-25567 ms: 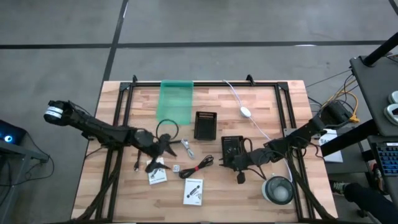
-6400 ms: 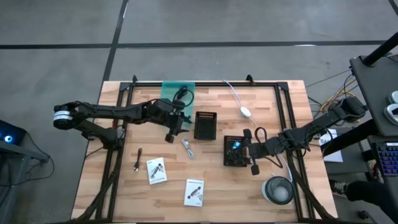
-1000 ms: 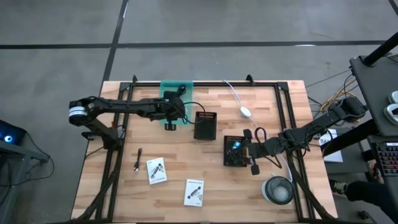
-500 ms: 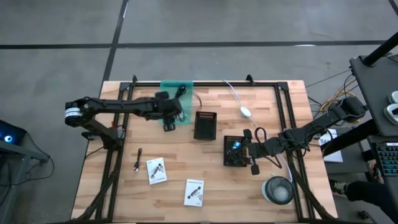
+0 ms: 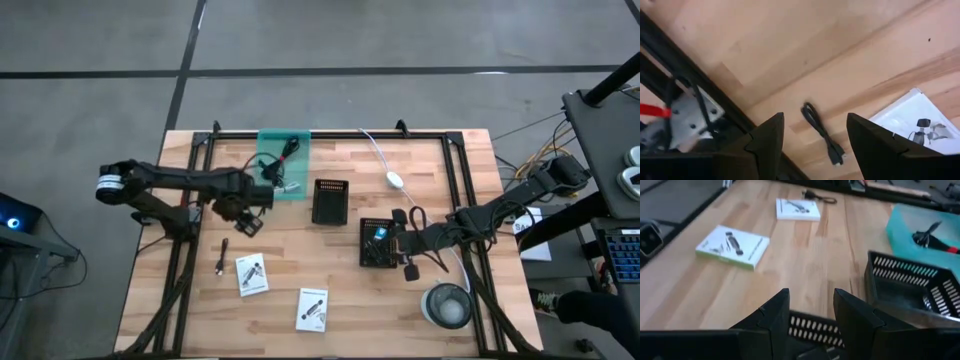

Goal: Pick and place items into bin
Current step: Put the black USB cable into the green bin

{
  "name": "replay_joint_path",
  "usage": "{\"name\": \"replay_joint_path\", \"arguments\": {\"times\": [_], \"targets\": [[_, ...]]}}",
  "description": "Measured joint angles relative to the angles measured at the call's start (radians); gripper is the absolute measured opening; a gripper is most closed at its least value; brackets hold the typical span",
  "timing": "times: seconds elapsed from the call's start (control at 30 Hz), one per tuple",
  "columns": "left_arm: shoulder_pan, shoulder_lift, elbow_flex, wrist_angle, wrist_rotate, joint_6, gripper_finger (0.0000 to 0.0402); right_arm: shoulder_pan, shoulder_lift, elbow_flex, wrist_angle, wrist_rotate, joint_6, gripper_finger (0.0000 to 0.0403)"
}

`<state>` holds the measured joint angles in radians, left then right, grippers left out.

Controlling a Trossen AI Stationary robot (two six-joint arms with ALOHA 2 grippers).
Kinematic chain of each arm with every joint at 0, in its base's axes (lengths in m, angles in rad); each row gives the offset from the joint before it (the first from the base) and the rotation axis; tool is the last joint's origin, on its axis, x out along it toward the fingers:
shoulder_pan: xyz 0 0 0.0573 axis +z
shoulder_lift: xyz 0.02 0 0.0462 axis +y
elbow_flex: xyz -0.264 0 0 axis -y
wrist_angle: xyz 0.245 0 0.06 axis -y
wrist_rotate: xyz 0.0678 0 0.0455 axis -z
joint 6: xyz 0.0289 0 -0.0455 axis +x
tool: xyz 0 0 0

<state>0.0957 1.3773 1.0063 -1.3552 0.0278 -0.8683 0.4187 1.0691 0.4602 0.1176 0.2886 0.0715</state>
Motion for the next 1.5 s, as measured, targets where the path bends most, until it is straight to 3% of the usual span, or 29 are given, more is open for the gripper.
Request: {"name": "replay_joint_path", "arguments": {"times": [0.57,0.77,1.03,1.17,1.37,1.5], "targets": [[-0.306,0.003,-0.206,0.083,0.024,-0.472,0.0198,0.000,0.000,-0.034,-0.002,0.000,0.034,0.0139],[-0.339,0.003,-0.312,0.279,0.099,-0.487,0.0198,0.000,0.000,-0.034,-0.002,0.000,0.072,0.0139],[-0.345,0.003,-0.401,0.341,0.135,-0.488,0.0194,0.000,0.000,-0.034,-0.001,0.000,0.086,0.0139],[-0.344,-0.004,-0.434,0.405,0.192,-0.477,0.0147,0.000,0.000,-0.034,-0.001,0.000,0.086,0.0139],[-0.344,-0.004,-0.430,0.438,0.221,-0.322,0.0022,0.000,0.000,-0.034,-0.001,0.000,0.083,0.0139],[-0.346,-0.011,-0.402,0.423,0.212,-0.088,0.0016,0.000,0.000,-0.033,-0.001,0.000,0.084,0.0139]]}}
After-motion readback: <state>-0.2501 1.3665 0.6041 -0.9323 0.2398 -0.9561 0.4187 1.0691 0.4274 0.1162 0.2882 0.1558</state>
